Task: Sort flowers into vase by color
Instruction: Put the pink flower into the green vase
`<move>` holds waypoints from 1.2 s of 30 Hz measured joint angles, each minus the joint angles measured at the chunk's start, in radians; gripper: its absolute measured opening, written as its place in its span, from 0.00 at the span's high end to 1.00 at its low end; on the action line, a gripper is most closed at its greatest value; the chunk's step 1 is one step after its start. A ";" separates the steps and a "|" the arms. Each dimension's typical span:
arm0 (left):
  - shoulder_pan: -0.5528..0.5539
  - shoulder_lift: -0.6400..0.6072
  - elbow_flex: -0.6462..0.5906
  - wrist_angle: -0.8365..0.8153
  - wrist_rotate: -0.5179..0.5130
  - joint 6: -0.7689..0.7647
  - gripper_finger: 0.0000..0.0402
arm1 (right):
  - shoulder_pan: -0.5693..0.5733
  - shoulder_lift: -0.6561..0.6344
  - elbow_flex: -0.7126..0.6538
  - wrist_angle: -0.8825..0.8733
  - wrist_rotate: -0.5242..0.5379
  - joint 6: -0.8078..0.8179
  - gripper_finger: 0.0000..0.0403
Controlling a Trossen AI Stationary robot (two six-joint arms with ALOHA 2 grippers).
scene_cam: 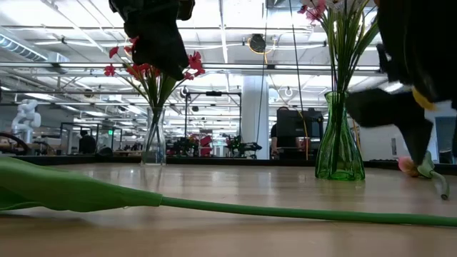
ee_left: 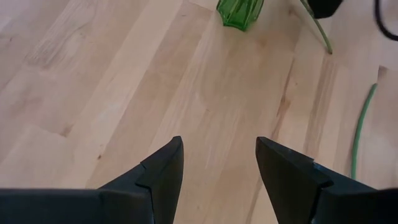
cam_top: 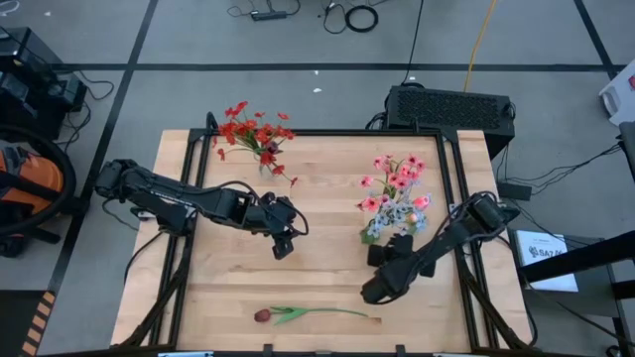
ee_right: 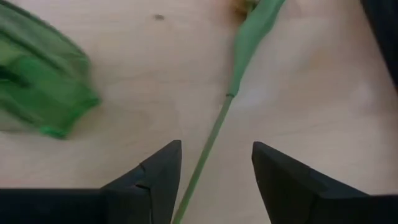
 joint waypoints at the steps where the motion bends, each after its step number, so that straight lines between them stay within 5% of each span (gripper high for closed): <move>1: -0.001 0.000 0.000 0.000 0.000 -0.001 0.49 | -0.003 0.000 -0.021 0.022 -0.010 0.004 0.52; 10: -0.002 0.000 0.000 0.002 0.000 -0.027 0.49 | -0.013 -0.025 -0.161 0.199 0.007 -0.010 0.57; 19: -0.004 0.000 0.000 0.015 0.000 -0.032 0.49 | 0.050 -0.020 -0.152 0.198 0.033 -0.104 0.97; 24: -0.004 0.000 0.000 0.017 -0.001 -0.052 0.49 | 0.098 -0.023 -0.114 0.166 -0.084 -0.173 0.99; 32: -0.004 0.000 0.000 0.045 -0.003 -0.052 0.49 | 0.206 -0.090 0.037 0.011 -0.374 -0.508 0.99; 36: -0.004 0.000 0.000 0.048 -0.005 -0.052 0.49 | 0.266 -0.153 0.127 0.038 -0.396 -0.683 0.99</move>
